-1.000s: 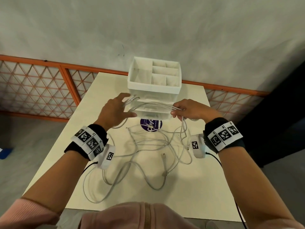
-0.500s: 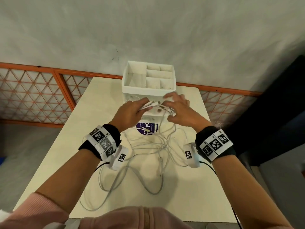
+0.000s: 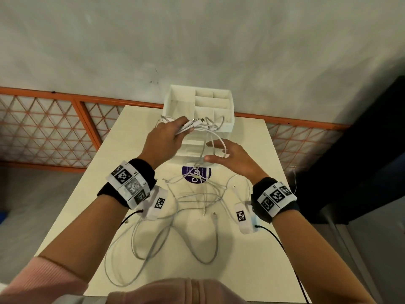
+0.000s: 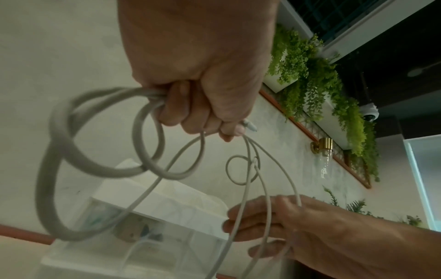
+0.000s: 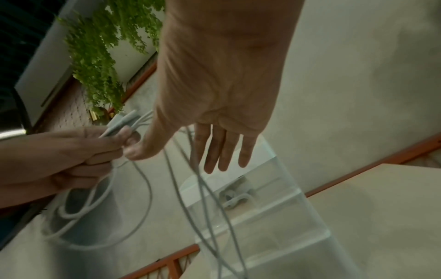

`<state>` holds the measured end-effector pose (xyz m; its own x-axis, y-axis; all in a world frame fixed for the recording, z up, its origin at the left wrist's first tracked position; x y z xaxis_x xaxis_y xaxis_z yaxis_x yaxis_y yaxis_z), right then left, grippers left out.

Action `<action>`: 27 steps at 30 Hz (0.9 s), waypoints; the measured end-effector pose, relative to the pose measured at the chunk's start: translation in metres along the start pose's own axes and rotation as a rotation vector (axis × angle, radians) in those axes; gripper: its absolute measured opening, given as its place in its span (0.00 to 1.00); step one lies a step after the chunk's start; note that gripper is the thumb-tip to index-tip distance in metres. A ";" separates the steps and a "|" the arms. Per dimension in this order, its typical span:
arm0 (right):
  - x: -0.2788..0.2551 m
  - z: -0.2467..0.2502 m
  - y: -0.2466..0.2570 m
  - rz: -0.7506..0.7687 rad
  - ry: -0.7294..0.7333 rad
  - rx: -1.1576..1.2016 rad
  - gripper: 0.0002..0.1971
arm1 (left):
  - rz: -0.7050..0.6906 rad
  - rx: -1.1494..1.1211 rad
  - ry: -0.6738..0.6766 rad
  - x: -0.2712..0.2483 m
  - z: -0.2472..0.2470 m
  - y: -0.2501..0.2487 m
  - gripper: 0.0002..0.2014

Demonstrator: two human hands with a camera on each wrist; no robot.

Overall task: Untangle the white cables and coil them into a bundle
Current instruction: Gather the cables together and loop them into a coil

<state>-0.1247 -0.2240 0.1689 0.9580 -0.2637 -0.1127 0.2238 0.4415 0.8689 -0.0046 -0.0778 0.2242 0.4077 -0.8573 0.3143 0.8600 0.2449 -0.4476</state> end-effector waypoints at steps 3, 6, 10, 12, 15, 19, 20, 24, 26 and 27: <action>0.011 -0.007 0.007 0.078 0.013 0.097 0.04 | 0.010 -0.020 -0.022 0.001 0.001 -0.005 0.14; 0.014 -0.009 -0.005 0.098 0.053 0.124 0.04 | 0.060 0.005 -0.109 -0.001 0.012 0.003 0.14; 0.011 -0.006 -0.048 -0.026 0.093 -0.246 0.04 | 0.134 0.067 -0.157 -0.005 0.023 0.021 0.13; 0.009 0.000 -0.061 -0.053 0.047 -0.297 0.07 | 0.160 0.090 -0.151 -0.009 0.020 0.025 0.11; 0.010 0.016 -0.065 -0.095 0.020 -0.295 0.07 | 0.191 0.099 -0.177 -0.012 0.017 0.026 0.11; 0.004 0.041 -0.045 0.051 -0.074 0.017 0.06 | 0.232 0.064 -0.192 -0.010 0.023 0.041 0.13; 0.002 0.047 -0.037 0.100 -0.105 0.056 0.07 | 0.244 0.057 -0.168 -0.009 0.023 0.046 0.12; -0.002 0.052 0.001 0.174 -0.078 0.100 0.08 | 0.225 0.018 -0.073 -0.013 0.009 0.044 0.12; -0.001 0.046 0.018 0.167 0.002 0.116 0.08 | 0.206 0.001 -0.049 -0.014 0.001 0.033 0.13; 0.002 0.041 0.024 0.143 0.028 0.114 0.08 | 0.199 -0.005 -0.043 -0.013 -0.003 0.026 0.13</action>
<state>-0.1252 -0.2493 0.2094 0.9836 -0.1806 0.0038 0.0648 0.3723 0.9258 0.0119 -0.0612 0.2059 0.5819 -0.7724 0.2547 0.7599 0.4047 -0.5087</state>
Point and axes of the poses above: each hand's wrist, its own x-axis towards the middle knuckle, its own z-axis out of the back of the hand, y = z × x, the point moved 5 cm from there along x, towards the middle knuckle, and after that the axes turned 12 degrees about y, right-handed, at the moved point
